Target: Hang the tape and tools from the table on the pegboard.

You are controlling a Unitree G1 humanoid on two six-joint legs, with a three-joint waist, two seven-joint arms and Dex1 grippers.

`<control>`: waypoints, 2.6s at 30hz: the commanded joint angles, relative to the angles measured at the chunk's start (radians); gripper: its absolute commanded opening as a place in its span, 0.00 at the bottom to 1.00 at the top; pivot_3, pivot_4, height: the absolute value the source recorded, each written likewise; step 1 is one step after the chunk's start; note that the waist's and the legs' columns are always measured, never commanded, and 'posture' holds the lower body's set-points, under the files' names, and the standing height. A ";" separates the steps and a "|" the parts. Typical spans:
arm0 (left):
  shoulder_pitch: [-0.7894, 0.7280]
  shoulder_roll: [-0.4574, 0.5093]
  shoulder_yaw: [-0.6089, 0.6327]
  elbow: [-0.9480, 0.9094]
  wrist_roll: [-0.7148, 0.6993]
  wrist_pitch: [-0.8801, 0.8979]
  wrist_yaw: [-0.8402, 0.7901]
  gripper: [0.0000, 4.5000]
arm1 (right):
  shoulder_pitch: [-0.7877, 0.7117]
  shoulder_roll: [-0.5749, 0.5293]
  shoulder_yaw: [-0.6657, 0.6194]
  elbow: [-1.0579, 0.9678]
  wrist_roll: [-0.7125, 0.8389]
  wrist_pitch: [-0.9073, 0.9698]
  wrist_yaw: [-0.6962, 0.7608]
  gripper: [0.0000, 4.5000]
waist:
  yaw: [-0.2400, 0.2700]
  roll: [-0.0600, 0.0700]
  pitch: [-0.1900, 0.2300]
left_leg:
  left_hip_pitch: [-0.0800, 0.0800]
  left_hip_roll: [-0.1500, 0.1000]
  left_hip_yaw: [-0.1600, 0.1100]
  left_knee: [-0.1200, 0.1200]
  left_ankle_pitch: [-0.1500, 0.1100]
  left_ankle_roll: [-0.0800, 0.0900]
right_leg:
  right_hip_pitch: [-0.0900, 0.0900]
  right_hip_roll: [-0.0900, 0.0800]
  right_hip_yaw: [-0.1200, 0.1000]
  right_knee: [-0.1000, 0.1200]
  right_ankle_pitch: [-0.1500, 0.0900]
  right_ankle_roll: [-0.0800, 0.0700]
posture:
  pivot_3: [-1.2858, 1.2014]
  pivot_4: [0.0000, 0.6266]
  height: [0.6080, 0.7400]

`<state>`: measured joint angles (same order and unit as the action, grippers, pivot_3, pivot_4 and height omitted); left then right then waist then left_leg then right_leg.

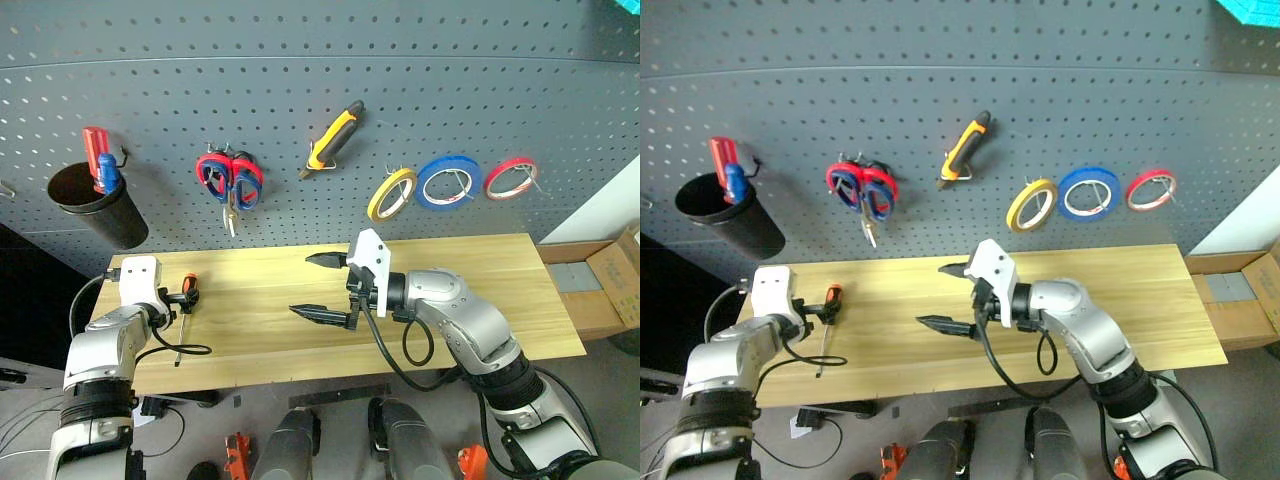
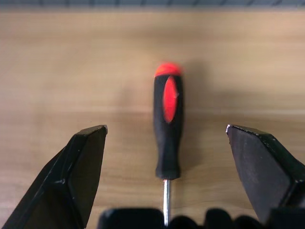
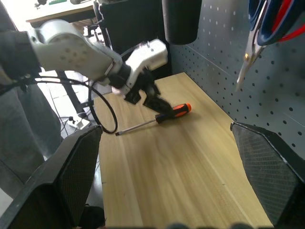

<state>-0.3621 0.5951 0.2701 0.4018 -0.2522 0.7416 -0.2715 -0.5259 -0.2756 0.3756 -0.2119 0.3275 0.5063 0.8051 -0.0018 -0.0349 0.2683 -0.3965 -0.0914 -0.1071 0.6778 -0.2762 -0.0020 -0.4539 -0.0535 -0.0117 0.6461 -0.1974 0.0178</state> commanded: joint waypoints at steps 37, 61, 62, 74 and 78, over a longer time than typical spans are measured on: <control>0.418 -0.297 0.276 -1.056 -0.137 -0.466 0.017 0.10 | -0.085 0.031 -0.058 -0.001 0.091 -0.059 0.163 1.00 | 0.027 0.002 -0.013 | 0.003 -0.001 0.012 0.002 -0.011 0.009 | 0.004 -0.004 0.002 -0.005 -0.003 0.002 | 0.57 0.33 1.00; -0.169 0.008 0.302 -0.378 -0.108 -0.707 0.021 0.10 | -0.247 0.150 -0.149 0.078 0.077 -0.151 0.034 1.00 | 0.026 -0.010 -0.035 | 0.004 -0.001 0.014 0.003 -0.010 0.008 | 0.002 -0.002 0.001 -0.001 -0.004 0.002 | 0.56 0.27 1.00; -0.161 0.000 0.293 -0.362 -0.108 -0.711 0.015 0.10 | -0.246 0.148 -0.150 0.076 0.077 -0.150 0.029 1.00 | 0.026 -0.010 -0.036 | 0.004 -0.001 0.014 0.003 -0.010 0.008 | 0.001 -0.002 0.001 -0.001 -0.004 0.002 | 0.56 0.28 1.00; -0.078 -0.050 0.306 -0.386 -0.198 -0.700 -0.007 0.55 | -0.237 0.132 -0.137 0.071 0.073 -0.145 0.013 1.00 | 0.024 -0.010 -0.039 | 0.003 -0.001 0.014 0.003 -0.010 0.008 | 0.000 -0.002 0.002 -0.001 -0.004 0.002 | 0.55 0.27 1.00; -0.068 -0.035 0.305 -0.410 -0.163 -0.748 -0.004 0.86 | -0.233 0.122 -0.135 0.072 0.076 -0.139 0.030 1.00 | 0.024 -0.010 -0.042 | 0.004 -0.001 0.014 0.003 -0.010 0.008 | 0.000 -0.002 0.002 0.000 -0.004 0.002 | 0.55 0.27 1.00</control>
<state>-0.4280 0.5329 0.5561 0.0563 -0.4299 0.0420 -0.2760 -0.7583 -0.1506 0.2498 -0.1079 0.3970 0.3775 0.8274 0.0225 -0.0451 0.2262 -0.3930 -0.0920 -0.0930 0.6812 -0.2866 0.0059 -0.4537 -0.0556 -0.0102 0.6457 -0.2012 0.0202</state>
